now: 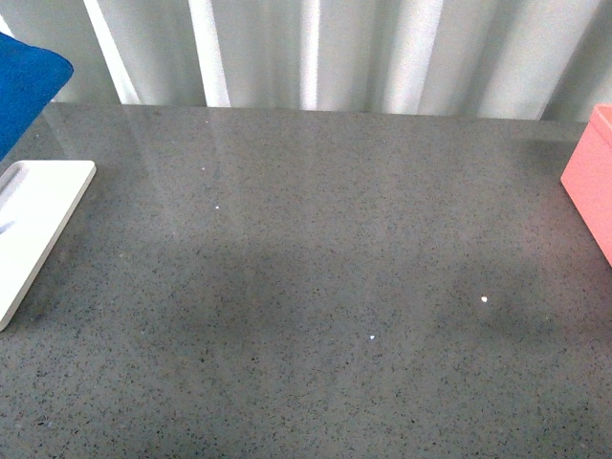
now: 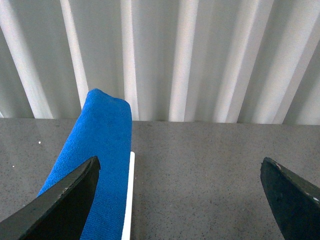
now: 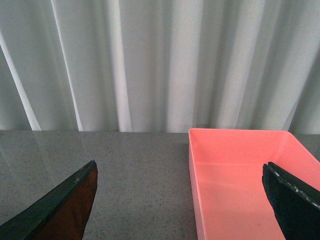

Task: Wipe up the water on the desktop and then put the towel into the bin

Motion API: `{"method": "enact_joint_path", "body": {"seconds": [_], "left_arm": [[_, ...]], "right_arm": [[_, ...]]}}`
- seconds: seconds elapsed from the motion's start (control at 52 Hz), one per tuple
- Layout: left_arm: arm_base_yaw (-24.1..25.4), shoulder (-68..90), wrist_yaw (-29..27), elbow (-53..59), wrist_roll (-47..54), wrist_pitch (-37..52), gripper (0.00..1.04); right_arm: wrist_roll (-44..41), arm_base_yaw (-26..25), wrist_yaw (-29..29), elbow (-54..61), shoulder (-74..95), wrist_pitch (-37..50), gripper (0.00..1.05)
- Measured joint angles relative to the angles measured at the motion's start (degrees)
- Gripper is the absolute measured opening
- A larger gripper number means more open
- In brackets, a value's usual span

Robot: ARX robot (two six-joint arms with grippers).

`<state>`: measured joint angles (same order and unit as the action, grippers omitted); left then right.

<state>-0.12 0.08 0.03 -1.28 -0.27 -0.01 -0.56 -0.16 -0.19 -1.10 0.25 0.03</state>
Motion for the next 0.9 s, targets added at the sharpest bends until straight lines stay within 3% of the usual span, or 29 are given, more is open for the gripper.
{"method": "enact_joint_path", "body": {"seconds": [0.904], "left_arm": [[0.0, 0.0, 0.0, 0.0, 0.0, 0.0, 0.98]], "right_arm": [[0.0, 0.0, 0.0, 0.0, 0.0, 0.0, 0.98]]}}
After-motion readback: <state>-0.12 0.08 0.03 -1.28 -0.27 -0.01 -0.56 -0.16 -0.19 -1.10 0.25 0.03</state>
